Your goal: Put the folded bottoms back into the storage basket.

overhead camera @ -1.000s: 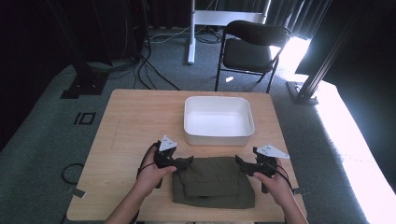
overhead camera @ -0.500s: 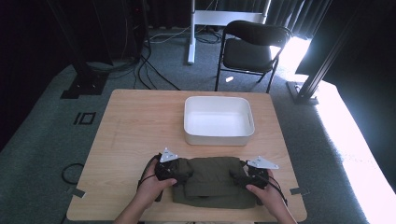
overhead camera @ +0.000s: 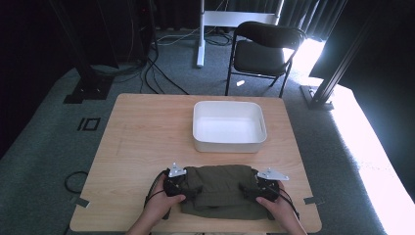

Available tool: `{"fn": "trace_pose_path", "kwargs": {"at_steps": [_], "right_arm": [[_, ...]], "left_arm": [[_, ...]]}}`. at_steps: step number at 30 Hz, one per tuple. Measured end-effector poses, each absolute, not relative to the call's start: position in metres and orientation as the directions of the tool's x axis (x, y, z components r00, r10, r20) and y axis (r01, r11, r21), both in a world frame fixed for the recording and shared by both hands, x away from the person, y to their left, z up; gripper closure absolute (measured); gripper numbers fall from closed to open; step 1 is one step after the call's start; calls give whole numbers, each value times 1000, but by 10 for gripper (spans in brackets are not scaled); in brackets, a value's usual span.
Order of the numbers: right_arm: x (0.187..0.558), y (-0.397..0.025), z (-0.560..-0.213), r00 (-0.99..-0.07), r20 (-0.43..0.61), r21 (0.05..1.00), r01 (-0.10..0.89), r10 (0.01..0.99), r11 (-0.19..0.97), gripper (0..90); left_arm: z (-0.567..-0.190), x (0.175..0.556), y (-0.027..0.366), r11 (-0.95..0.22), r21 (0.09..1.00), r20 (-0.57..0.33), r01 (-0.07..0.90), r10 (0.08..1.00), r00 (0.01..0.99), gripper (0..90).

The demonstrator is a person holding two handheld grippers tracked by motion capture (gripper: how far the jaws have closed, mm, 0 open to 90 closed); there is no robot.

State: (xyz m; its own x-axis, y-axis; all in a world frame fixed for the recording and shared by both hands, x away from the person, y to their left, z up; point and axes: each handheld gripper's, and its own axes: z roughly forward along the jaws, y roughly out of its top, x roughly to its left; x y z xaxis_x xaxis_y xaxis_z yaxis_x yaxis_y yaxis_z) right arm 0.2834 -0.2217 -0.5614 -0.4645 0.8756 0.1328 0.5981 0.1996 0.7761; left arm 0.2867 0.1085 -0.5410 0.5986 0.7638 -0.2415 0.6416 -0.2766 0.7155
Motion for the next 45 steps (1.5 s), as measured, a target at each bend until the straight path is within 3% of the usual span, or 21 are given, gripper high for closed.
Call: {"fn": "trace_pose_path", "kwargs": {"at_steps": [11,17,20,22,30,34,39,45], "right_arm": [[286,-224,-563,-462,192,763,625,866,164,140],[285,-222,-563,-469,184,762,623,864,176,175],[285,-220,-563,-491,168,765,612,855,201,233],[285,-218,-562,-518,162,770,599,840,221,318],[288,-207,-559,-572,174,753,602,802,266,610],[287,-202,-555,-581,135,749,590,803,301,748],[288,-204,-550,-579,162,751,598,799,281,788],[288,-206,-539,-575,192,763,598,795,248,796]], "left_arm": [[-550,288,111,-216,711,-299,669,768,566,155],[-553,287,112,-211,729,-288,651,768,572,178],[-555,287,111,-221,743,-258,632,777,574,242],[-555,288,111,-229,748,-245,623,777,580,281],[-556,292,100,-290,762,-166,579,777,608,596],[-555,292,99,-304,768,-149,563,771,619,699],[-551,293,104,-268,778,-193,567,758,623,768],[-540,296,109,-254,797,-206,548,738,642,780]]}}
